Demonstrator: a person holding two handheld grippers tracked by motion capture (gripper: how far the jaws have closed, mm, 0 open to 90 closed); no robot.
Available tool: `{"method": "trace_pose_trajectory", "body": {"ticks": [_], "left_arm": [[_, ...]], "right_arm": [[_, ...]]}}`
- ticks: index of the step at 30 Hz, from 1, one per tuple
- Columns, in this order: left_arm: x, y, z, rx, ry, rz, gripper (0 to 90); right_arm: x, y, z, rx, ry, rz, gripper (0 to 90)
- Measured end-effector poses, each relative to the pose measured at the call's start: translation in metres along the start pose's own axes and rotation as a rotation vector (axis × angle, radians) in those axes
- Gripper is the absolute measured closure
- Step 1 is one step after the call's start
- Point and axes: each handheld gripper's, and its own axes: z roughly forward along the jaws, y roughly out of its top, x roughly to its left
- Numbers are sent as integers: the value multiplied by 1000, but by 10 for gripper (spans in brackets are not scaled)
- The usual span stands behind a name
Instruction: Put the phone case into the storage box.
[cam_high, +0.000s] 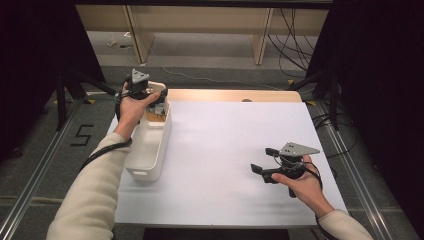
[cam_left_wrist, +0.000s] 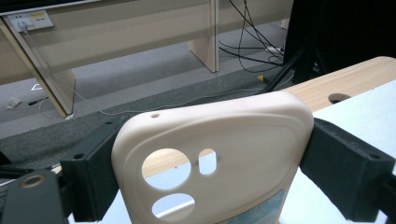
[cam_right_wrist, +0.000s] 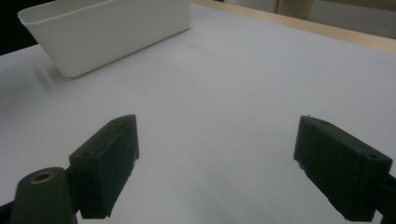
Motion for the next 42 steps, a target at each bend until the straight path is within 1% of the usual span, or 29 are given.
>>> {"method": "trace_pose_trajectory", "body": {"ticks": [12, 18, 22, 23, 26, 42], "left_arm": [[0, -3, 4, 11, -2, 1, 114], [1, -5, 7, 25, -2, -3, 112], [0, -7, 9, 33, -2, 1, 112], [0, -7, 9, 33, -1, -5, 112], [0, -9, 10, 35, -1, -6, 112], [0, -11, 14, 49, -1, -1, 111]], "right_arm": [[0, 0, 0, 0, 1, -1, 149], [0, 0, 0, 2, 1, -2, 149], [0, 0, 0, 2, 1, -2, 150], [0, 0, 0, 3, 0, -2, 151], [0, 0, 0, 3, 0, -3, 151], [0, 0, 0, 5, 1, -3, 151]]}}
